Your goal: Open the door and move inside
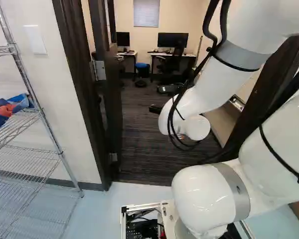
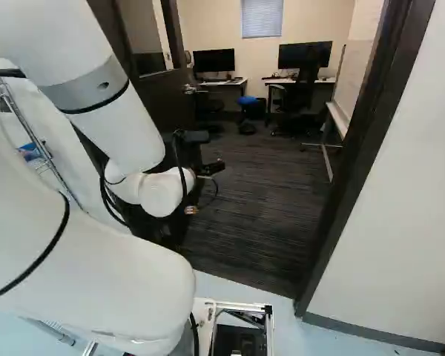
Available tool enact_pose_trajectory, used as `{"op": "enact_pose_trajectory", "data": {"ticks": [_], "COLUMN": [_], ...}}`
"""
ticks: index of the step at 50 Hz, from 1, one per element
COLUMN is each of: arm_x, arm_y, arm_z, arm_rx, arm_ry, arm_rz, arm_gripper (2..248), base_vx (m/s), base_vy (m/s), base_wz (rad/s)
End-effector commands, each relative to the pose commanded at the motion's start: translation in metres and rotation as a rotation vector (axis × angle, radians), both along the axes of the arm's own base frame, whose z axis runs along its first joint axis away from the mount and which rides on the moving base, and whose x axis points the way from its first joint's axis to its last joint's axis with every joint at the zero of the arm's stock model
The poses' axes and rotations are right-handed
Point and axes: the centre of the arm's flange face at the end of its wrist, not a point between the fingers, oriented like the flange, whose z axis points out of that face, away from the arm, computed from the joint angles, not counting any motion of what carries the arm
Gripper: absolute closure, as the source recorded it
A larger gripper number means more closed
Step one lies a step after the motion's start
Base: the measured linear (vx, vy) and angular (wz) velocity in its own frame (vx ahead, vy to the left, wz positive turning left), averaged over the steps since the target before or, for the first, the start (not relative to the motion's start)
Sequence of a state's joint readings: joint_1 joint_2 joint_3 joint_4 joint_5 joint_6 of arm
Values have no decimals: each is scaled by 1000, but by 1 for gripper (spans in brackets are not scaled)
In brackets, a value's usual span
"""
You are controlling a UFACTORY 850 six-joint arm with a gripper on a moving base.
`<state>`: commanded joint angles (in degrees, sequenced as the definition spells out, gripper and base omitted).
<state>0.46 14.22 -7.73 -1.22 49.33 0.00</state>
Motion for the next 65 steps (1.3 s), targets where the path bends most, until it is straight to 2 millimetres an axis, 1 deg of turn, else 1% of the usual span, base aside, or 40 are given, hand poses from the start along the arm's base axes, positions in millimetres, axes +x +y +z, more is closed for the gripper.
{"op": "enact_pose_trajectory", "data": {"ticks": [9, 23, 51, 65], "arm_x": [-9, -17, -17, -17], "arm_y": [-2, -4, -4, -4], "arm_z": [-4, -8, -8, -8], "arm_rx": [4, 8, 8, 8], "arm_ry": [3, 5, 5, 5], "arm_rz": [-15, -26, -28, -28], "arm_gripper": [3, 3, 3, 3], "base_vx": [0, 0, 0, 50], "base_vy": [0, 0, 0, 15], "base_wz": [0, 0, 0, -2]}}
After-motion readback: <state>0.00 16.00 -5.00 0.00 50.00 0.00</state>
